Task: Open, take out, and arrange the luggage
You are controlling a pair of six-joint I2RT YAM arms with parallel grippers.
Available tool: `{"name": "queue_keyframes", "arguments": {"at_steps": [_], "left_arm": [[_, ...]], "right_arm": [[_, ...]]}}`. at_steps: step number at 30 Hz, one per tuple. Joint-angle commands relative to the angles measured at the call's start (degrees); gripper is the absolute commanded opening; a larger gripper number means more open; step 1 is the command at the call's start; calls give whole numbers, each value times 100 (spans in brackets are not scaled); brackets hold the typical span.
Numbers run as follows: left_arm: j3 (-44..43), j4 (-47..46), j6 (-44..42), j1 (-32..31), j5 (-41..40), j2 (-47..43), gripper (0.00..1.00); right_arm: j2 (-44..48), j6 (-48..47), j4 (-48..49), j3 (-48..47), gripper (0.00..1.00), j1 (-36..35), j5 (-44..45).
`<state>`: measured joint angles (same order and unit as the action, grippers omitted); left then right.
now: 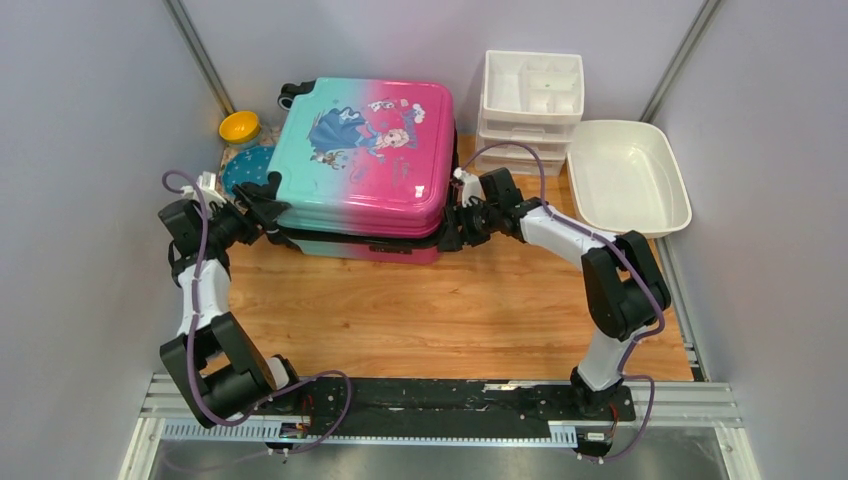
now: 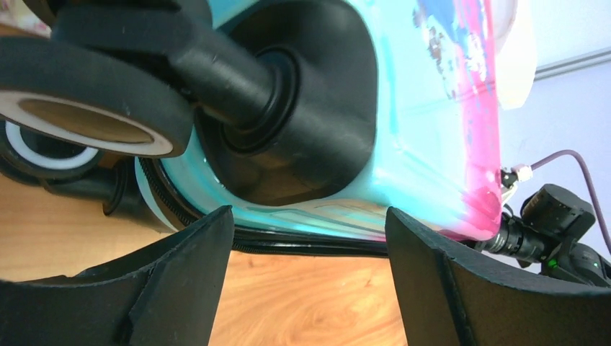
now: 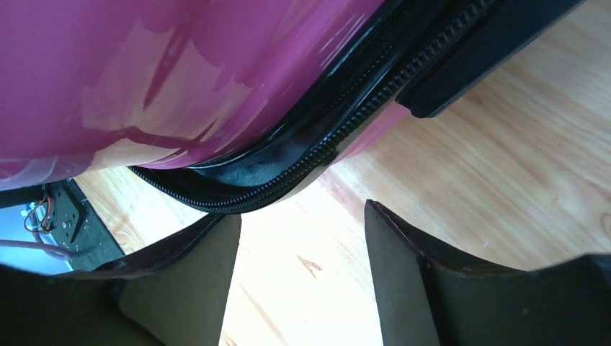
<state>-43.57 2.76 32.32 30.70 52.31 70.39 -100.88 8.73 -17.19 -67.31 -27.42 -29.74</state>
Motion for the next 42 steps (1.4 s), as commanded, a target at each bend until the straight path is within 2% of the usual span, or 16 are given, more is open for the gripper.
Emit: {"name": "queue_keyframes", "arguments": {"at_steps": [1, 7, 15, 20, 22, 26, 29, 33, 36, 42], "left_arm": [[-266, -1013, 555, -46, -2, -8, 87], [226, -2725, 1714, -38, -134, -26, 91], [815, -4195, 2718, 156, -880, 159, 93], [955, -5232, 3192, 147, -933, 502, 93], [999, -5199, 3089, 147, -968, 485, 93], [1175, -5093, 3131, 147, -1556, 546, 93], [1132, -5523, 3456, 68, -1610, 765, 93], [833, -5602, 3431, -134, -1654, 757, 93], [465, -5559, 3422, -231, -1663, 739, 93], [-458, -5182, 3361, -442, -1856, 704, 93]], "right_arm": [[-107, 50, 1175, -616, 66, 176, 610], [270, -73, 841, -433, 66, 184, 233], [1420, -390, 568, 402, 67, 184, -85], [1764, -688, 533, 798, 67, 176, -147], [1879, -846, 480, 859, 67, 167, -164], [2072, -1136, 427, 991, 67, 105, -252], [2283, -1627, 287, 1097, 67, -44, -287], [2634, -2103, 339, 1421, 65, -421, -191], [2705, -2384, 365, 1501, 64, -859, 292], [2837, -2982, 1076, 1747, 64, -1694, 1232]]}}
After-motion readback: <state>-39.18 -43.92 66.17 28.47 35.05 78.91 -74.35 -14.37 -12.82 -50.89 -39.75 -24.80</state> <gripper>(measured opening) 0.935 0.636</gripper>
